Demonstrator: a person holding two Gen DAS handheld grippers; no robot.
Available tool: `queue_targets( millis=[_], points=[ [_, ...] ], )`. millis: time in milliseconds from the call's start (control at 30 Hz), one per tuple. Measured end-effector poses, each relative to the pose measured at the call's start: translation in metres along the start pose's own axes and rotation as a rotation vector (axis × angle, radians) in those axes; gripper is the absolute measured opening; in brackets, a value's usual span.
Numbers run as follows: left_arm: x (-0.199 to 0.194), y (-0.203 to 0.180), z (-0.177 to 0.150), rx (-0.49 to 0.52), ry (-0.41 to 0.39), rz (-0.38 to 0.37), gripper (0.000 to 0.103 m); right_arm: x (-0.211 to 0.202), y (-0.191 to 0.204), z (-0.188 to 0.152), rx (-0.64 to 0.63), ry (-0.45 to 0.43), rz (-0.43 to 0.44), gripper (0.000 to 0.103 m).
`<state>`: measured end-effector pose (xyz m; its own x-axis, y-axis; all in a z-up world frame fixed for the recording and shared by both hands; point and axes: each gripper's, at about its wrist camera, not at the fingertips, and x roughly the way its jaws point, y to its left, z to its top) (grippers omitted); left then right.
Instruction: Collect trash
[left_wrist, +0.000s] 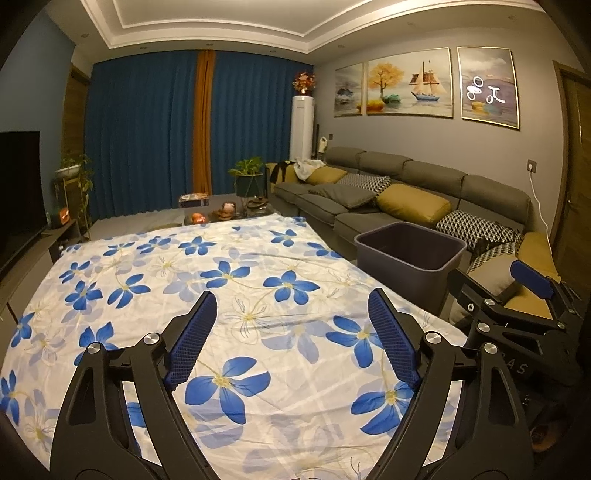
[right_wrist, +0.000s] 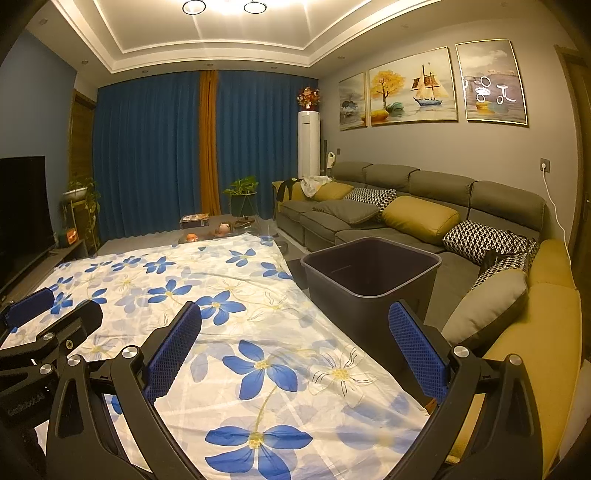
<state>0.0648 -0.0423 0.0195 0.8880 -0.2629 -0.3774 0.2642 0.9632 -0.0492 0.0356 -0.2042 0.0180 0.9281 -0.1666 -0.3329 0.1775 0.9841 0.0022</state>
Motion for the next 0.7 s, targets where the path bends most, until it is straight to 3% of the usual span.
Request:
queue_targets(
  millis=[700],
  points=[
    [-0.0027, 0.0034, 0.0019, -0.009, -0.005, 0.009, 0.082, -0.0004, -0.0001, 0.0011, 0.003, 0.001, 0.000, 0.098]
  ],
)
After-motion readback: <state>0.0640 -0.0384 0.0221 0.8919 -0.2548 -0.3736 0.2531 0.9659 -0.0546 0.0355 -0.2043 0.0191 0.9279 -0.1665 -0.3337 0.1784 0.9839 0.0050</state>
